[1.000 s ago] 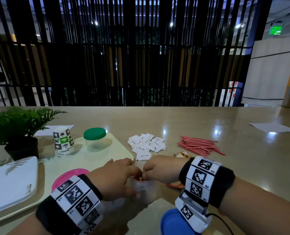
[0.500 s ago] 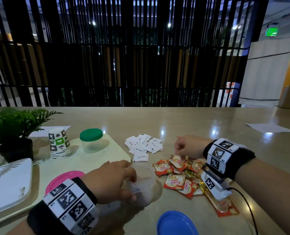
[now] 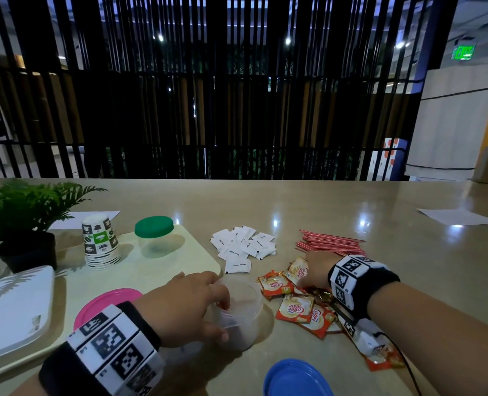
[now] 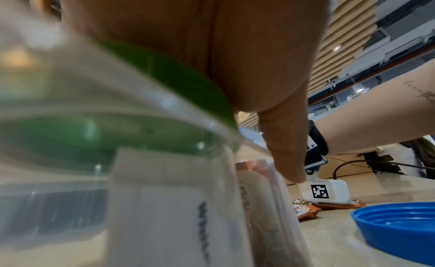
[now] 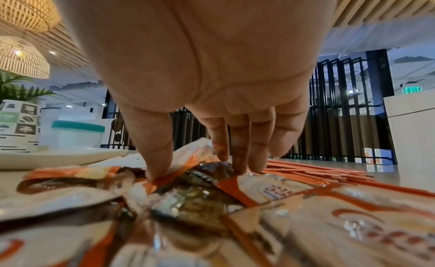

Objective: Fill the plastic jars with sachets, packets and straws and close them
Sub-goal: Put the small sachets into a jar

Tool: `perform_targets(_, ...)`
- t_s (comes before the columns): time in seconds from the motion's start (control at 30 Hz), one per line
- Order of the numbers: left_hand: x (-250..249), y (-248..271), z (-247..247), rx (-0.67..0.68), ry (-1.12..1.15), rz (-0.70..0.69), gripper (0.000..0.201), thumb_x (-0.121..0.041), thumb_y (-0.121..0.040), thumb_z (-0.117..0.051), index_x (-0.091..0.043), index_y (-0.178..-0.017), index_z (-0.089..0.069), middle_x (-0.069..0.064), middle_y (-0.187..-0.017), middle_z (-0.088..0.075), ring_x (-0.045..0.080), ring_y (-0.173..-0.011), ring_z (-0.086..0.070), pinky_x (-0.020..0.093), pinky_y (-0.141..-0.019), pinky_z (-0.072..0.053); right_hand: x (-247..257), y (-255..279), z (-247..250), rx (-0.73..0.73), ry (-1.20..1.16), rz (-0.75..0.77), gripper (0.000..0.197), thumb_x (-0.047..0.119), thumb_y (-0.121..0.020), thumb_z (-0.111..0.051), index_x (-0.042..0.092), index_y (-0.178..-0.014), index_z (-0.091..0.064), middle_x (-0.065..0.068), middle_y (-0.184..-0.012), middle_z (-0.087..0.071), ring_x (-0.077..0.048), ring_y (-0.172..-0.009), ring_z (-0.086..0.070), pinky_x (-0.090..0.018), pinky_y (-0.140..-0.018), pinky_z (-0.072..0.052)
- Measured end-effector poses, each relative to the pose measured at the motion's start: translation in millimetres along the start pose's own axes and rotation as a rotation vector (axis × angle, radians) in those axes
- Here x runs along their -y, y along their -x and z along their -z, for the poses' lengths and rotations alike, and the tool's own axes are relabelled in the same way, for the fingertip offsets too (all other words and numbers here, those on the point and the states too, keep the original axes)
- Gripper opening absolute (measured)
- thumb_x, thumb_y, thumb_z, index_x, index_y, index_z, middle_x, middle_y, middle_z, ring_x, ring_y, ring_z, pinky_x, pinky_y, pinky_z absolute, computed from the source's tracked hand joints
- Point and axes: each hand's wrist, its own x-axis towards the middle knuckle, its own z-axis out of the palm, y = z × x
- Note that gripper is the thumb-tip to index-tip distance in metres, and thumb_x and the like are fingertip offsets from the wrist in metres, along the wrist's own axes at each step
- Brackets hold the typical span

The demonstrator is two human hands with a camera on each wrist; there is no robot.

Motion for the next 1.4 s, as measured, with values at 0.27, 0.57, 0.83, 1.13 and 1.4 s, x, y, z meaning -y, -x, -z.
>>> perform_targets(0.27,-1.2,0.5,2.0,0.007,-0.003,0.006,0.047,-0.059,-0.084,-0.060,-0.040,-0.126,-0.049,-0.012,-0.142,-0.038,0.012,-0.124,-0.037,0.034,-0.109,-0.026,3.3,-4.2,1.2,-0.001,0.064,0.024,0.049,0.040,-0.087,-0.064,0.007,-0.122,-0.054,-0.005,-0.118,-0.061,-0.019,-0.104,-0.060,-0.025,-0.079,-0.047)
perform_targets(0.57,-1.9,1.4,1.6,0.002,-0.004,0.015,0.048,-0.059,-0.084,-0.060,-0.039,-0.126,-0.049,-0.012,-0.142,-0.038,0.012,-0.123,-0.038,0.035,-0.109,-0.025,2.6,18.2,42.2,-0.272,-0.349,0.217,0.011,0.023,-0.088,-0.064,0.019,-0.082,-0.056,0.001,-0.085,-0.062,-0.015,-0.077,-0.059,-0.026,-0.063,-0.046)
perform_targets(0.83,1.2,-1.1,-1.1,0.012,-0.010,0.018,0.051,-0.062,-0.083,-0.059,-0.038,-0.127,-0.048,-0.013,-0.146,-0.036,0.011,-0.133,-0.035,0.042,-0.118,-0.017,47.3,75.8,56.0,-0.135,-0.545,0.546,0.012,0.014,-0.098,-0.048,0.027,-0.097,-0.049,0.000,-0.095,-0.060,-0.013,-0.069,-0.069,-0.024,-0.056,-0.055)
perform_targets(1.13,1.3,-1.6,-2.7,-0.011,-0.023,0.021,0.057,-0.061,-0.083,-0.060,-0.035,-0.132,-0.046,-0.011,-0.144,-0.039,0.012,-0.132,-0.037,0.041,-0.117,-0.019,88.5,77.4,32.7,-0.175,-0.202,0.477,0.028,0.016,-0.084,-0.064,0.021,-0.110,-0.054,0.006,-0.092,-0.054,-0.014,-0.081,-0.056,-0.022,-0.058,-0.042)
perform_targets(1.4,0.2,-1.1,-2.2,-0.019,0.004,0.044,0.064,-0.059,-0.081,-0.064,-0.032,-0.133,-0.040,-0.010,-0.141,-0.042,0.011,-0.131,-0.038,0.041,-0.118,-0.015,107.2,69.3,17.7,-0.154,-0.106,0.463,0.025,0.014,-0.089,-0.059,0.013,-0.113,-0.055,-0.006,-0.103,-0.065,-0.020,-0.084,-0.056,-0.024,-0.055,-0.037)
